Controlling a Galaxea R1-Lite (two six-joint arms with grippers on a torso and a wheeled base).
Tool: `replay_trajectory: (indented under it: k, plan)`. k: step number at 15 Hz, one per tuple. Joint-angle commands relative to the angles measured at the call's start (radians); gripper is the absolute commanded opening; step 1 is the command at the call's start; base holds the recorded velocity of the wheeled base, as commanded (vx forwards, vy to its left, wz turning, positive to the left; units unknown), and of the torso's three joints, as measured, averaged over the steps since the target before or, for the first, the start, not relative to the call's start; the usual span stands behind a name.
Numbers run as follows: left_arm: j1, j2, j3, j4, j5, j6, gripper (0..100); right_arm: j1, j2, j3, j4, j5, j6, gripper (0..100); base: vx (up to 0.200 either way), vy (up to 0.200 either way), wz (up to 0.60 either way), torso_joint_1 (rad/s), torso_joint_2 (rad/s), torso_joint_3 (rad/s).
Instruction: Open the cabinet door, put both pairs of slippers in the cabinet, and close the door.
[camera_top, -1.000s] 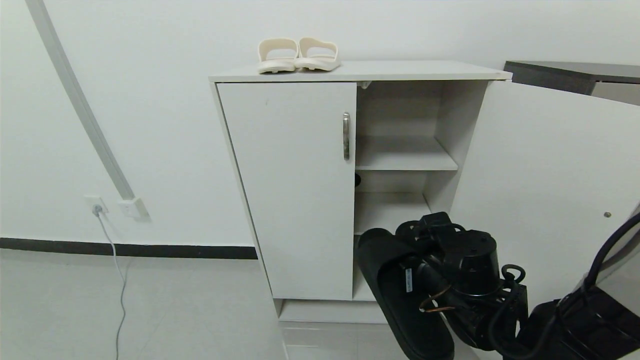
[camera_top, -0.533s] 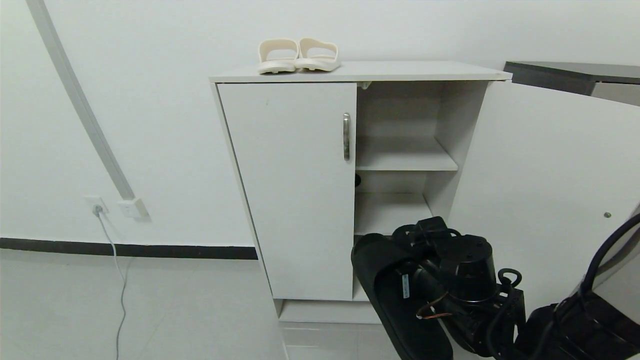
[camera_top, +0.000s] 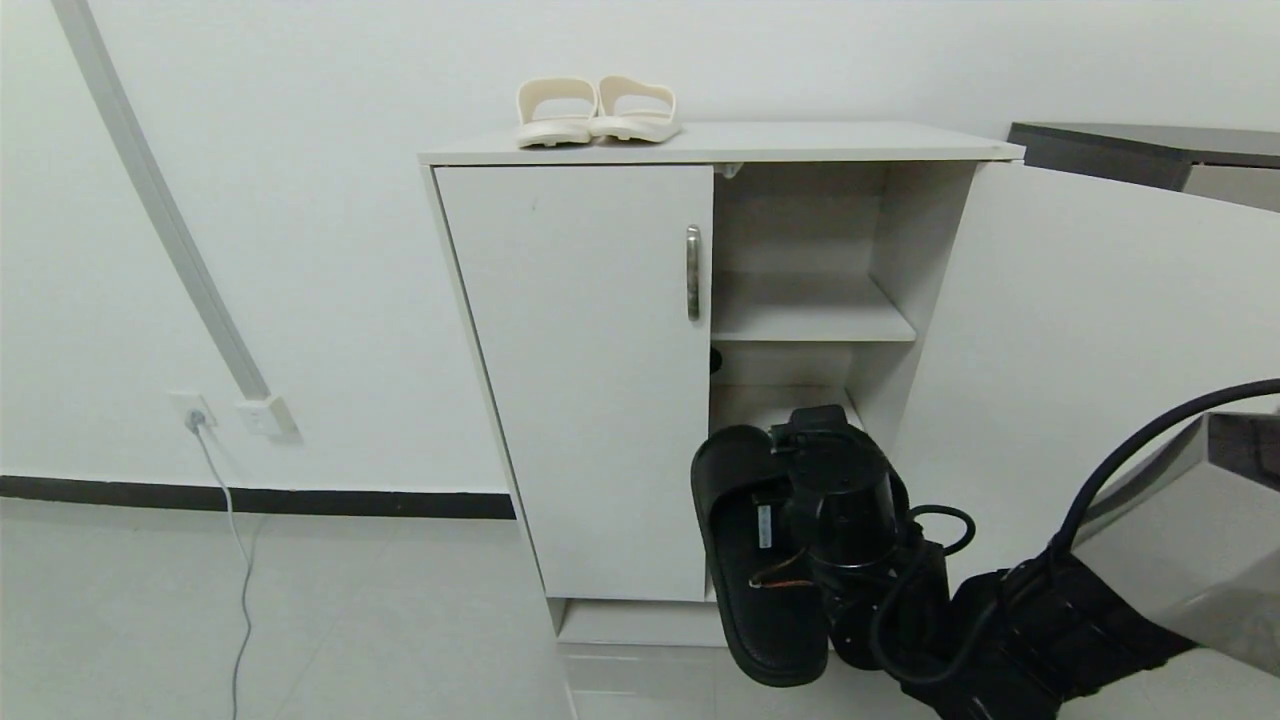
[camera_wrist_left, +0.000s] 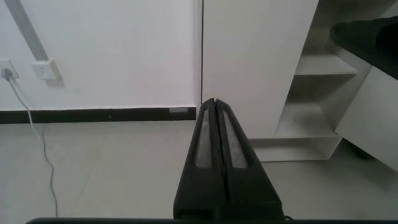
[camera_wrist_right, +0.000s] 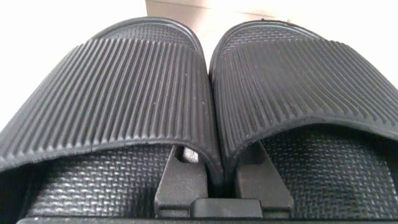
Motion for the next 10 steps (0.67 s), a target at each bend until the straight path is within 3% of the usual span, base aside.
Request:
replay_trajectory:
  k: [1, 2, 8, 10]
  plan:
    - [0.000, 0.002, 0.000, 0.002, 0.001, 0.000, 0, 0.010, 0.022, -0.059, 0.051, -0.012, 0.040, 0, 0.000, 0.000, 0.00, 0.000, 0.00, 0.000]
    - [0.000, 0.002, 0.000, 0.000, 0.003, 0.000, 0, 0.007, 0.022, -0.069, 0.092, -0.012, 0.068, 0, 0.000, 0.000, 0.00, 0.000, 0.00, 0.000]
    - [0.000, 0.002, 0.000, 0.000, 0.001, 0.000, 0, -0.003, 0.028, -0.083, 0.130, -0.018, 0.094, 0, 0.000, -0.200, 0.00, -0.001, 0.00, 0.008]
    - [0.000, 0.002, 0.000, 0.000, 0.001, 0.001, 0, -0.003, 0.044, -0.083, 0.127, -0.016, 0.094, 0, 0.000, 0.000, 0.00, 0.000, 0.00, 0.000]
